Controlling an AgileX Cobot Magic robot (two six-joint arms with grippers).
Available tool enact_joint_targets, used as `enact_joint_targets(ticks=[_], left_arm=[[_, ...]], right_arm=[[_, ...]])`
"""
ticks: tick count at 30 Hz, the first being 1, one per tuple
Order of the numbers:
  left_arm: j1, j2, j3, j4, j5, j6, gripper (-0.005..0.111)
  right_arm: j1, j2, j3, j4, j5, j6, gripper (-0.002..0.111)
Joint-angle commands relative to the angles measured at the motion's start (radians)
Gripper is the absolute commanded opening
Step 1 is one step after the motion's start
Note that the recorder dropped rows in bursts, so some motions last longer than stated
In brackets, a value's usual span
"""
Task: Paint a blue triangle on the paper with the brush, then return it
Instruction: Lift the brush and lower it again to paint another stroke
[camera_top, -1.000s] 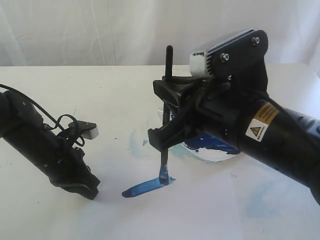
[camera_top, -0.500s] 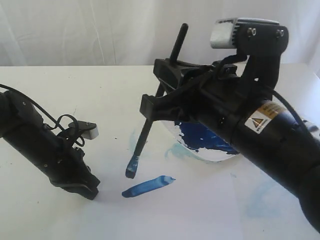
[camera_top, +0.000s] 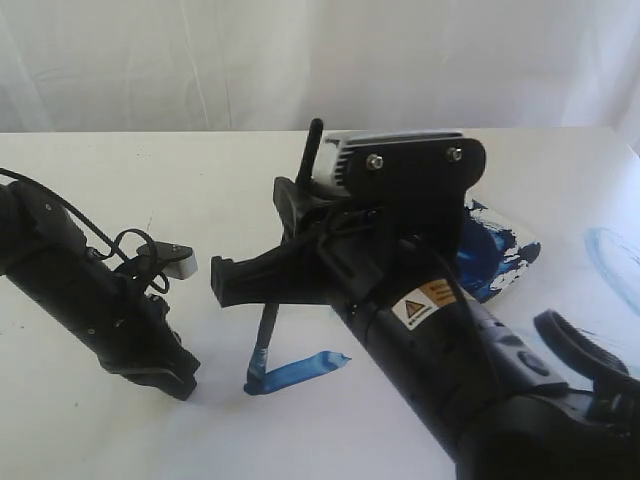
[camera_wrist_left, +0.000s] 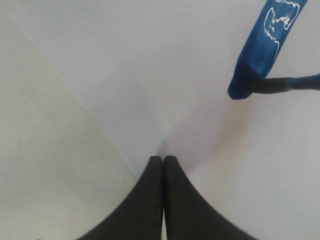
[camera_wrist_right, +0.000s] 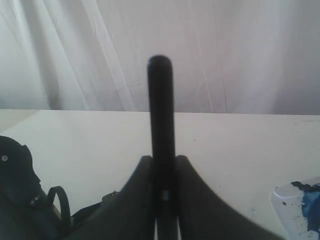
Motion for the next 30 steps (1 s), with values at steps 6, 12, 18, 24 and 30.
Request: enact_joint_targets(ticks=[6, 12, 18, 24, 30], left_arm=[[-0.005, 0.003, 0.008, -0.007, 0.017, 0.000, 0.000], [-0.005, 0.003, 0.008, -0.007, 0.017, 0.000, 0.000], [-0.005, 0.003, 0.008, -0.007, 0.017, 0.000, 0.000], [-0.005, 0.003, 0.008, -0.007, 0.017, 0.000, 0.000], [-0.005, 0.003, 0.008, -0.007, 0.017, 0.000, 0.000]], right_arm=[[0.002, 0.021, -0.030, 0.002, -0.019, -0.003, 0.000], [0.002, 0.027, -0.030, 0.036, -0.003, -0.003, 0.000], [0.002, 0.037, -0.030, 0.054, 0.017, -0.010, 0.000], [0.002, 0.028, -0.030, 0.189, 0.018, -0.107, 0.000], [0.002, -0.008, -0.030, 0.266, 0.044, -0.174, 0.000]])
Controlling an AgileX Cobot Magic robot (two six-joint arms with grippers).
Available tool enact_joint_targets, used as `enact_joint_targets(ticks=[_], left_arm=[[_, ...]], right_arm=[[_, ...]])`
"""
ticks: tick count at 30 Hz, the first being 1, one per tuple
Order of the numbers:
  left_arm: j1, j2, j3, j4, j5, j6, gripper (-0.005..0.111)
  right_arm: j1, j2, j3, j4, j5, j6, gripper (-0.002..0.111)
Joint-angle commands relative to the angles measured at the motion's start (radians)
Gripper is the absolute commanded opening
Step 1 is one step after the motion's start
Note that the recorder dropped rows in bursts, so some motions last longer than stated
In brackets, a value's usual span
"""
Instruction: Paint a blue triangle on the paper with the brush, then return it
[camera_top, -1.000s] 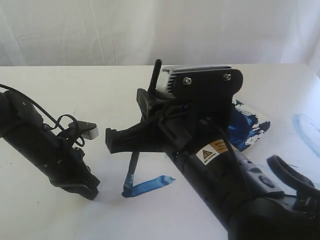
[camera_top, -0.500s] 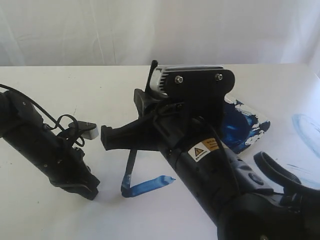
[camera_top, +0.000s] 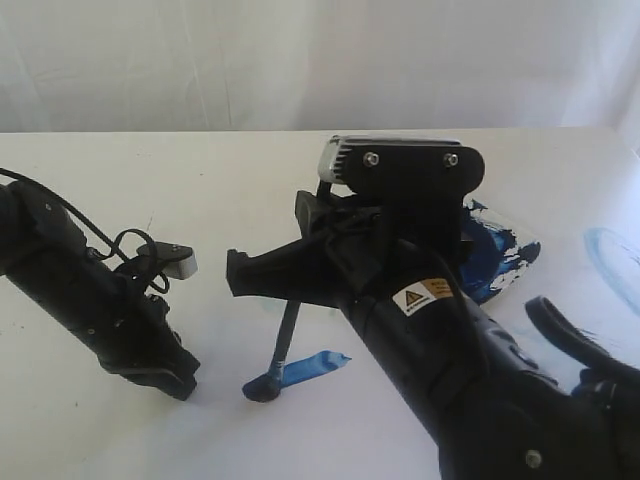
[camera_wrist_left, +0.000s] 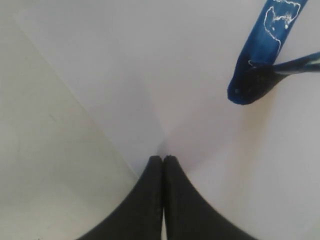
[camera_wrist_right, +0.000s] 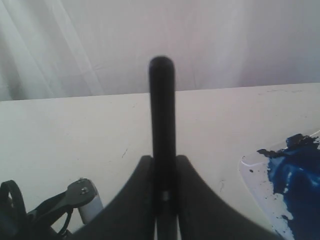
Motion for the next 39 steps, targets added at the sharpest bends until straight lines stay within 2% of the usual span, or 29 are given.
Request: enact_joint_targets(ticks=[1, 22, 39], left_arm=[[-0.005, 0.003, 0.008, -0.007, 0.017, 0.000, 0.000], [-0.005, 0.003, 0.008, -0.007, 0.017, 0.000, 0.000], [-0.005, 0.003, 0.008, -0.007, 0.017, 0.000, 0.000]], right_arm=[[0.003, -0.032, -0.004, 0.075, 0.023, -0.085, 0.000], [0.004, -0.142, 0.009, 0.438, 0.014, -0.406, 0.000], [0.004, -0.248, 0.009, 0.607, -0.075, -0.587, 0.000]])
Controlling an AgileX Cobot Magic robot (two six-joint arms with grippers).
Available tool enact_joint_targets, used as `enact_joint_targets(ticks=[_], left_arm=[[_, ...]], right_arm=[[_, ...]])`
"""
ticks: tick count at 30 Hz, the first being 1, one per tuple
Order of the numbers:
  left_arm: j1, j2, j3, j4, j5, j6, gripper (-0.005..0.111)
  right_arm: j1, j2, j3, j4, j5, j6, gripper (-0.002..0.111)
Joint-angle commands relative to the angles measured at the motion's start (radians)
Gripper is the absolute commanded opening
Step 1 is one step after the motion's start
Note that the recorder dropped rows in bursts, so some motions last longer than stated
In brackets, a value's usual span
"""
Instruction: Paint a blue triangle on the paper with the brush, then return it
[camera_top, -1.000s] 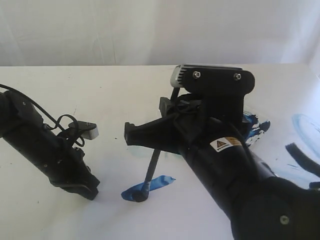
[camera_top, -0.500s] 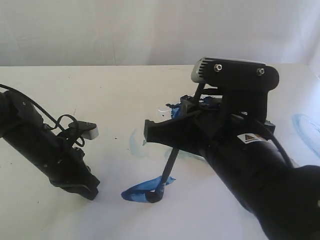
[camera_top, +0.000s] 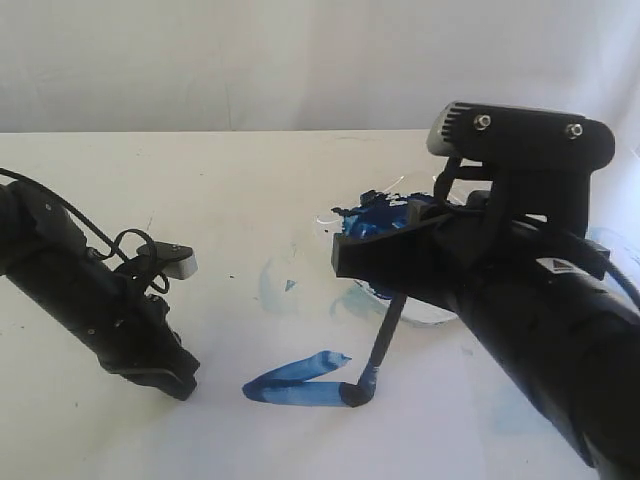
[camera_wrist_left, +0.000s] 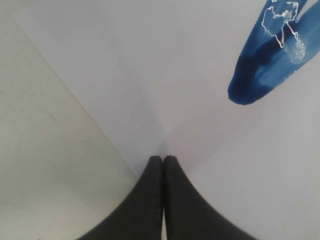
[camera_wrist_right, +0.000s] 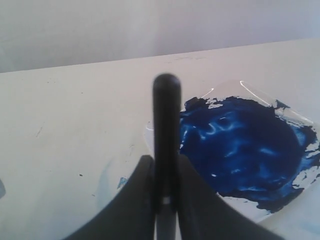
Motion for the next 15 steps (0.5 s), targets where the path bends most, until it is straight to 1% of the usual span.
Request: enact_joint_targets(ticks=[1, 8, 15], left_arm=[[-0.005, 0.003, 0.008, -0.009, 0.017, 0.000, 0.000], [-0.005, 0.003, 0.008, -0.009, 0.017, 0.000, 0.000], [-0.005, 0.003, 0.008, -0.009, 0.017, 0.000, 0.000]], right_arm=[[0.000, -0.033, 0.009, 0.040, -0.029, -0.054, 0.000], [0.000, -0.042, 0.009, 0.001, -0.023, -0.045, 0.000], [0.000, -0.042, 0.009, -0.131, -0.001, 0.051, 0.000]])
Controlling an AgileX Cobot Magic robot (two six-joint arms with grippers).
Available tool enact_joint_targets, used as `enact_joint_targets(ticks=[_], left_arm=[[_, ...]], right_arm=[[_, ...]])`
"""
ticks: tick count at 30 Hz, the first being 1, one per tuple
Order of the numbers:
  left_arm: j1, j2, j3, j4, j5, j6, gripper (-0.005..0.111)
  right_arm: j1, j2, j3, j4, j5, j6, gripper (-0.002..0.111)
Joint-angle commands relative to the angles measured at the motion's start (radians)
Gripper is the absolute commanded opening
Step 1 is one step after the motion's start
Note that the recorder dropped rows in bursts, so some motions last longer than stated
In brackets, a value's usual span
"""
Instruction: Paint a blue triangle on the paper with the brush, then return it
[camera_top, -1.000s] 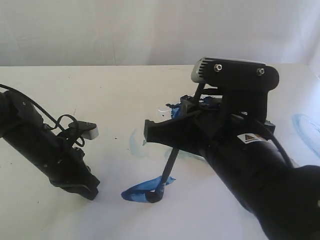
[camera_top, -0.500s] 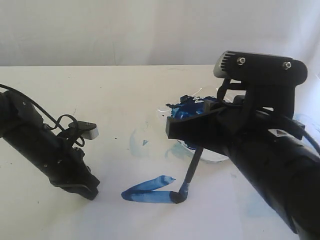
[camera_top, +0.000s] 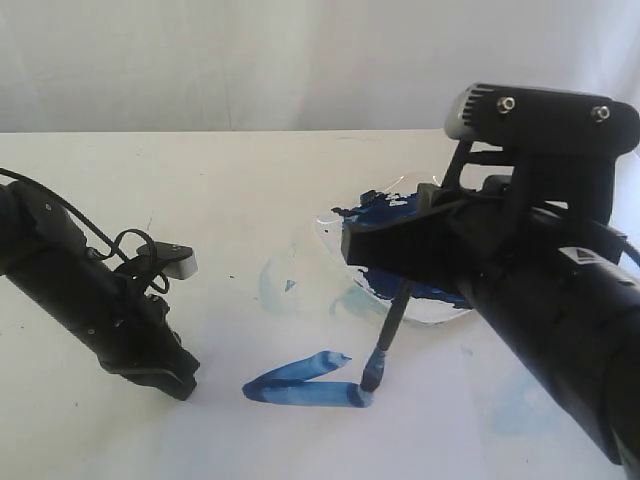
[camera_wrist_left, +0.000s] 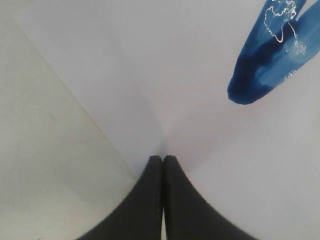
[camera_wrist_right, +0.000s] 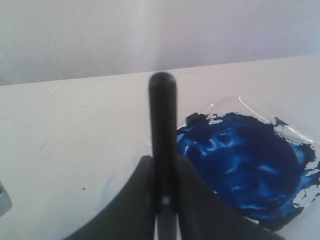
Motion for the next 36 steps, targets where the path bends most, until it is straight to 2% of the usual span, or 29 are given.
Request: enact_joint_targets(ticks=[1, 11, 36], left_arm=[[-0.005, 0.003, 0.008, -0.009, 0.017, 0.000, 0.000], [-0.005, 0.003, 0.008, -0.009, 0.017, 0.000, 0.000], [-0.005, 0.003, 0.008, -0.009, 0.017, 0.000, 0.000]], right_arm=[[0.000, -0.008, 0.003, -0.094, 0.006, 0.062, 0.000], [0.000, 0.054, 0.003, -0.261, -0.046, 0.245, 0.000], [-0.002, 0.144, 0.003, -0.235, -0.060, 0.315, 0.000]])
